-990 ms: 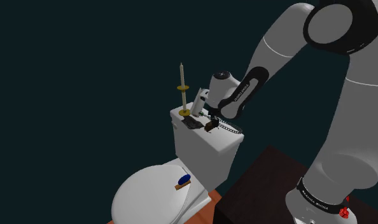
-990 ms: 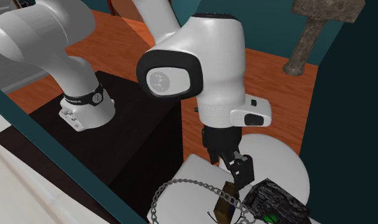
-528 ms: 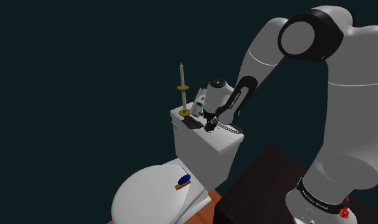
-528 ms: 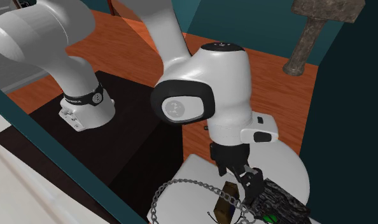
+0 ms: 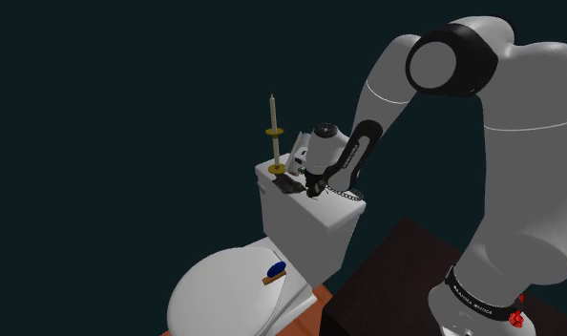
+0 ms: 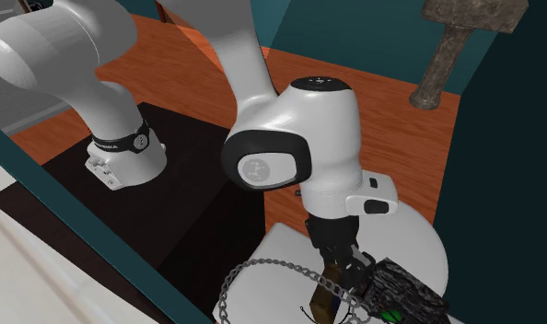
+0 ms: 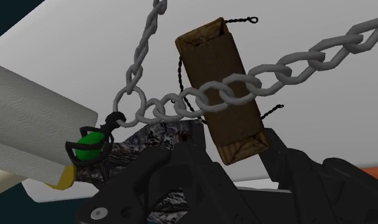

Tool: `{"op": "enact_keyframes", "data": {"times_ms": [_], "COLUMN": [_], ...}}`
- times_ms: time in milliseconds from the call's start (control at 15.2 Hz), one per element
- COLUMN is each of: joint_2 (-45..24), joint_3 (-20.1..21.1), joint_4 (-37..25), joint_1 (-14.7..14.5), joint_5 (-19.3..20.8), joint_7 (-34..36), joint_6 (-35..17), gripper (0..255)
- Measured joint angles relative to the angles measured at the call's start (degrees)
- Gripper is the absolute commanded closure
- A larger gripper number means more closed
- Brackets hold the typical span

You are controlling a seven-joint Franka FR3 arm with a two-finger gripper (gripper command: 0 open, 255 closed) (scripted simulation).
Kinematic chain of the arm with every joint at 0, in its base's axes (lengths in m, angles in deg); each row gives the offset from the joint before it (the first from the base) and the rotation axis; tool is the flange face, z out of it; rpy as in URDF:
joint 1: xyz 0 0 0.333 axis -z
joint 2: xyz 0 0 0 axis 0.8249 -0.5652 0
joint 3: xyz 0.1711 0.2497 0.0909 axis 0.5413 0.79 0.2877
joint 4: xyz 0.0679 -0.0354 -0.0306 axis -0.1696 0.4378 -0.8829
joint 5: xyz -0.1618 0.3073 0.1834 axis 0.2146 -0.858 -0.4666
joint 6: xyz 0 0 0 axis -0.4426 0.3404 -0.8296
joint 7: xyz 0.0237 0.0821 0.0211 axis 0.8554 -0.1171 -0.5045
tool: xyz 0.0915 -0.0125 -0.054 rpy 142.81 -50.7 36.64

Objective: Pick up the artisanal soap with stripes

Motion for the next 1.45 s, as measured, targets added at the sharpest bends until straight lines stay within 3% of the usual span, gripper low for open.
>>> {"op": "enact_keyframes", "data": {"times_ms": [462,1452], "joint_2": [0.49,11.53], "joint_3": [0.23,6.08], "joint_4": [0.16,1.94], "joint_1": [0.16,4.65], "joint_5": [-0.15,-6.82], "joint_7": [-0.19,-7.85], "joint_6": [0.37,9.76], "gripper": [255,255]}}
